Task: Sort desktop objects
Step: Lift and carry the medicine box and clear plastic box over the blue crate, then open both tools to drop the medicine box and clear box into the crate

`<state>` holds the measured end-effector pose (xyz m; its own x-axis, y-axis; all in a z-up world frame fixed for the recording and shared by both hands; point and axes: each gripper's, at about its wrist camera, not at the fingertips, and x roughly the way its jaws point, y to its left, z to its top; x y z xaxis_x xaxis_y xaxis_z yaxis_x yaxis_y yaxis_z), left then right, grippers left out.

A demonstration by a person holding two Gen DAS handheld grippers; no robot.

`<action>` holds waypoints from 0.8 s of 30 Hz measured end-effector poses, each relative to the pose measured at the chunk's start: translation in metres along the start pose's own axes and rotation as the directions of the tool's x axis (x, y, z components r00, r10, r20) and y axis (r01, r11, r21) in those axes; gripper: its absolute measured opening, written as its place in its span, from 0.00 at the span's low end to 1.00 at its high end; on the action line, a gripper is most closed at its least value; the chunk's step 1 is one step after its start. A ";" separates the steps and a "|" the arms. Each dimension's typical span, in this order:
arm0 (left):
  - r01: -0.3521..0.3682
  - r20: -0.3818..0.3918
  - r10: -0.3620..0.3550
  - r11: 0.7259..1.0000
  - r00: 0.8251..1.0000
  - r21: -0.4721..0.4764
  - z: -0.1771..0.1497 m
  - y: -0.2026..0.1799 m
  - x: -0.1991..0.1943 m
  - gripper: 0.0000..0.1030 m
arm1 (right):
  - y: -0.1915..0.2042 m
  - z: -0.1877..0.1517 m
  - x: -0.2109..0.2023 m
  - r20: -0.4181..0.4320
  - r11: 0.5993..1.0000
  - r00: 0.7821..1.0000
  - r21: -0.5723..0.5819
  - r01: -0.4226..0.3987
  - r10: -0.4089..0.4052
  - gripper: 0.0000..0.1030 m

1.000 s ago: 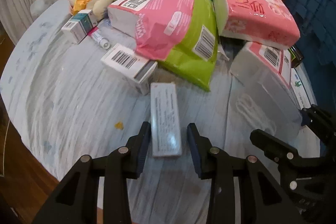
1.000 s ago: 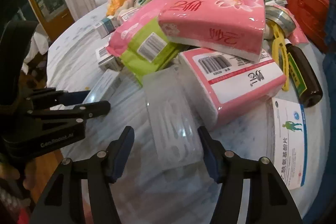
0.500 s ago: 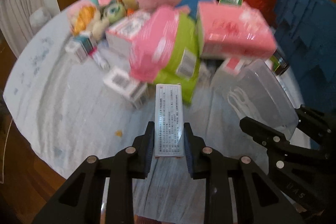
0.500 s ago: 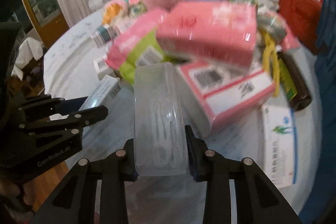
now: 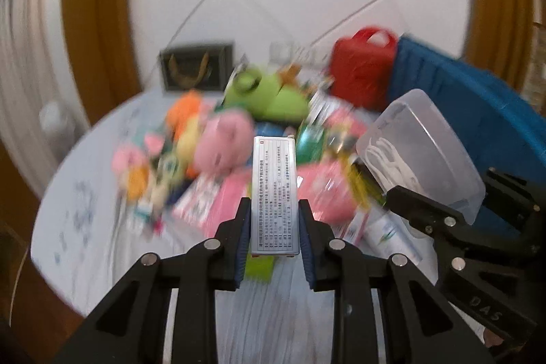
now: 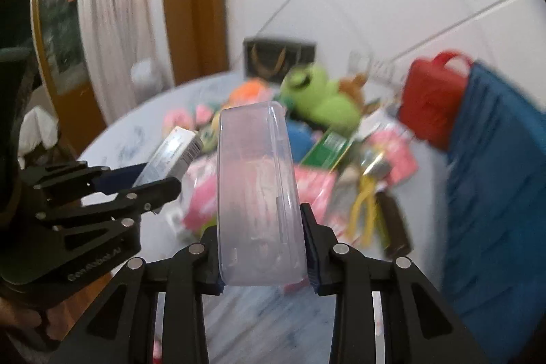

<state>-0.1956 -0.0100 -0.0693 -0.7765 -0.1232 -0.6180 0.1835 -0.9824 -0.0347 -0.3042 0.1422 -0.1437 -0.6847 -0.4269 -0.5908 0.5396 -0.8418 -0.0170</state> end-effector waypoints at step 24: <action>0.530 -0.102 -0.523 0.806 0.846 0.265 0.144 -0.332 -0.032 0.25 | -0.272 0.015 -0.216 -0.071 0.834 0.860 0.213 0.508 -0.506 0.33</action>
<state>-0.3184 0.2997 0.0755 -0.6916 0.4237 -0.5849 -0.4230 -0.8940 -0.1475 -0.3105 0.4584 0.0000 -0.8265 0.0820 -0.5570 -0.0021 -0.9898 -0.1427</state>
